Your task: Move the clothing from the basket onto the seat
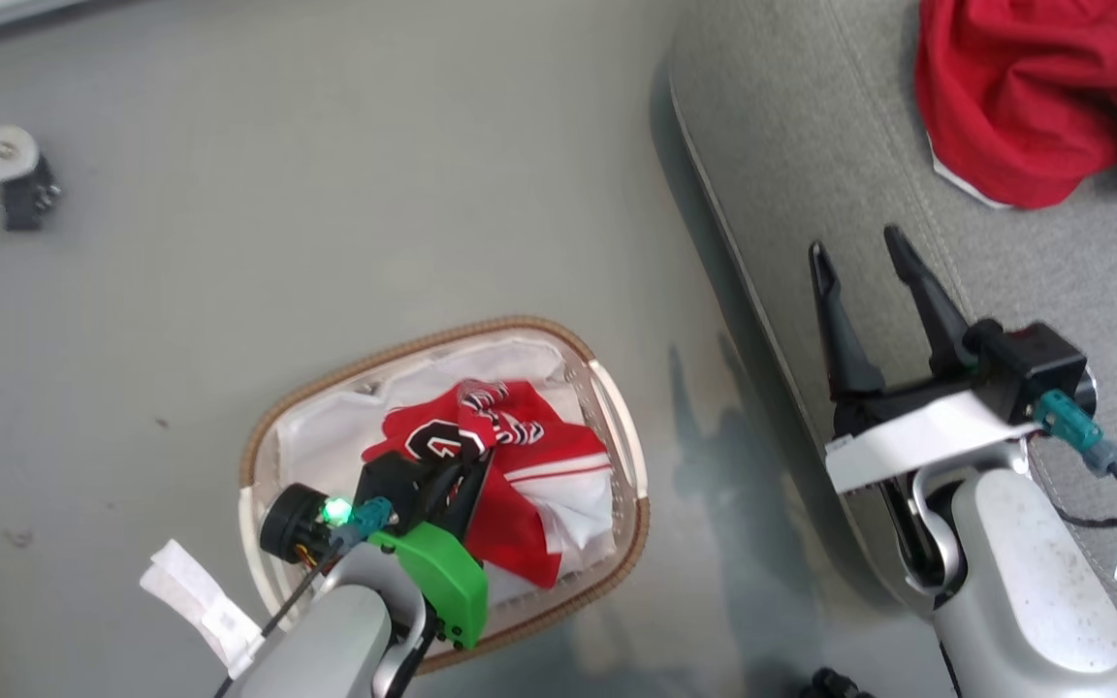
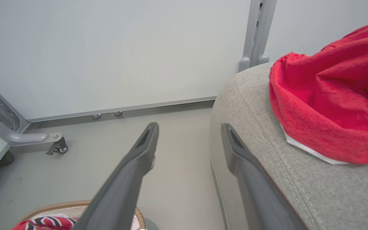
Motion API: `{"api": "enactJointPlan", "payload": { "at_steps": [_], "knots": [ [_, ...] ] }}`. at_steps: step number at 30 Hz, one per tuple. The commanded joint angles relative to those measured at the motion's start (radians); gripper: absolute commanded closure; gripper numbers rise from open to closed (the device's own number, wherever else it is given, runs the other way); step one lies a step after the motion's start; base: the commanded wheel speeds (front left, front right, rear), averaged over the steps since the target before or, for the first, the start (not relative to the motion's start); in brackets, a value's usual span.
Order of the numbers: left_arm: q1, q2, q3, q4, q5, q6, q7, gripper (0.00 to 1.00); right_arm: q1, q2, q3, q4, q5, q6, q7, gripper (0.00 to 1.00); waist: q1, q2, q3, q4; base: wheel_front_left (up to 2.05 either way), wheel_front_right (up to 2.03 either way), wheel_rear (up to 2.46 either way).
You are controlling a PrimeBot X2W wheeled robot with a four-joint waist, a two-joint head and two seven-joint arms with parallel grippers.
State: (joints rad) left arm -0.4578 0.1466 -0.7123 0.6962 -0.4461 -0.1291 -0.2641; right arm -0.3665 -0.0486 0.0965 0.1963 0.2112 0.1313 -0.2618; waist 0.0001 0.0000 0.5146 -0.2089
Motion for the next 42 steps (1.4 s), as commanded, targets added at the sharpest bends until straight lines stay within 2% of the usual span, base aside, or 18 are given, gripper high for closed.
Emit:
{"api": "enactJointPlan", "payload": {
  "at_steps": [1,17,33,38,42],
  "knots": [
    [0.032,-0.002,0.013,-0.017,0.007,-0.003,0.000,1.00,0.029,-0.004,-0.005,0.008,0.001,-0.001,-0.005,0.00,-0.0001,0.0000,-0.147,0.090,0.00,0.00,0.00],
    [0.150,-0.026,0.180,-0.276,0.119,-0.003,0.000,1.00,0.170,-0.004,0.012,0.066,0.004,-0.001,-0.005,0.00,-0.0001,0.0000,-0.365,0.153,0.00,0.00,0.00],
    [0.148,-0.043,0.264,-0.489,0.151,-0.003,0.000,1.00,0.261,-0.004,0.072,0.115,-0.006,-0.001,-0.005,0.00,-0.0001,0.0000,-0.446,0.176,0.00,0.00,0.00],
    [0.151,-0.047,0.256,-0.507,0.156,-0.003,0.000,1.00,0.230,-0.005,0.156,0.128,-0.032,-0.001,-0.005,0.00,-0.0001,0.0000,-0.443,0.185,0.00,0.00,0.00],
    [0.148,-0.048,0.242,-0.514,0.157,-0.003,0.000,1.00,0.159,-0.063,0.272,0.131,-0.028,-0.001,-0.005,0.00,-0.0001,0.0000,-0.436,0.193,0.00,0.00,0.00]
  ]
}}
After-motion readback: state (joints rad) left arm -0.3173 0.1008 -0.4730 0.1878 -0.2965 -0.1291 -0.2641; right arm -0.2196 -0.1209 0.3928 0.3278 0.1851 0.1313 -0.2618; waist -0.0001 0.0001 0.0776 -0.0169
